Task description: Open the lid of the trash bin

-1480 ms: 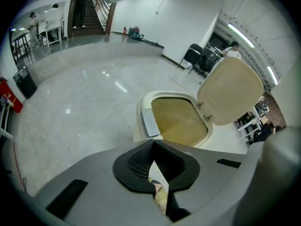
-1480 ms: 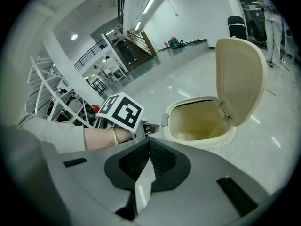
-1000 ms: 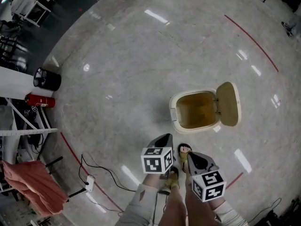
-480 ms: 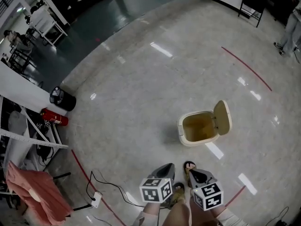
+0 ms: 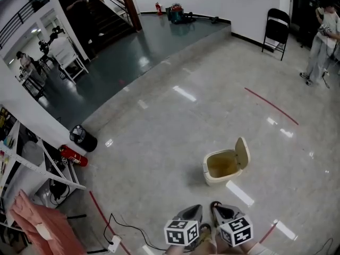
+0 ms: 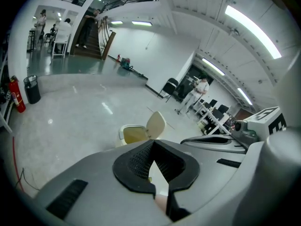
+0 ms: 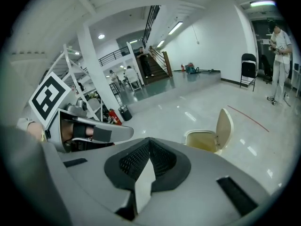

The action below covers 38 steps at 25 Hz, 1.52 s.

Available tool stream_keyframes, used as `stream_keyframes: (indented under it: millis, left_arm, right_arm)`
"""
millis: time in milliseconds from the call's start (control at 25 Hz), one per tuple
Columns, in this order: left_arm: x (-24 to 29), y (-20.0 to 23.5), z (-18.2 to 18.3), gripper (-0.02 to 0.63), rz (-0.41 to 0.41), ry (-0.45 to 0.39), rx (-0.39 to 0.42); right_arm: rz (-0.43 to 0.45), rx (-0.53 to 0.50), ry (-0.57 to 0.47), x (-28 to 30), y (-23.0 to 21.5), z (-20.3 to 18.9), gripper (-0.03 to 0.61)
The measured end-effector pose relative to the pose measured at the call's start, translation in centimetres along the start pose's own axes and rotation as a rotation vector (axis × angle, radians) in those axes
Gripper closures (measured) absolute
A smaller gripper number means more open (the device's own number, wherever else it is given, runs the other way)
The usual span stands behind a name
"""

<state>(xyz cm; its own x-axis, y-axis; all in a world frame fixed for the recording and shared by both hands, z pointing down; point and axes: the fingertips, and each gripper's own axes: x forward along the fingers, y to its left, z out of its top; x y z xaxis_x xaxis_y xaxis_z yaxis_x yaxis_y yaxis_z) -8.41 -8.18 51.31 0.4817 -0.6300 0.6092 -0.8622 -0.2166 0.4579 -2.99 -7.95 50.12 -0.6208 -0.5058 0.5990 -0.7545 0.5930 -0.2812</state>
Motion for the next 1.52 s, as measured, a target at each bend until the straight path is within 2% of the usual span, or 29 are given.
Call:
stream_keyframes:
  millis: [320,640,880,1520]
  left_arm:
    - [-4.5,-4.3,2.4,0.611,-0.038,-0.070,0.082]
    - [-7.2,-7.1,3.4,0.610,-0.061,-0.113,0.165]
    - [-7.8,-7.3,4.1,0.609,-0.061,-0.138,0.202]
    - [-8.3,-5.7,5.0,0.610,-0.043,-0.173,0.159]
  right_arm:
    - [0.010,-0.023,-0.120,-5.6,2.8,4.8,0.575]
    - [0.016,-0.044,-0.171,-8.3,4.7,6.0,0.575]
    - [0.032,-0.069,-0.207,-8.5,5.1,6.8,0.575]
    - [0.031,-0.094,-0.227,-7.7,5.3,8.0,0.575]
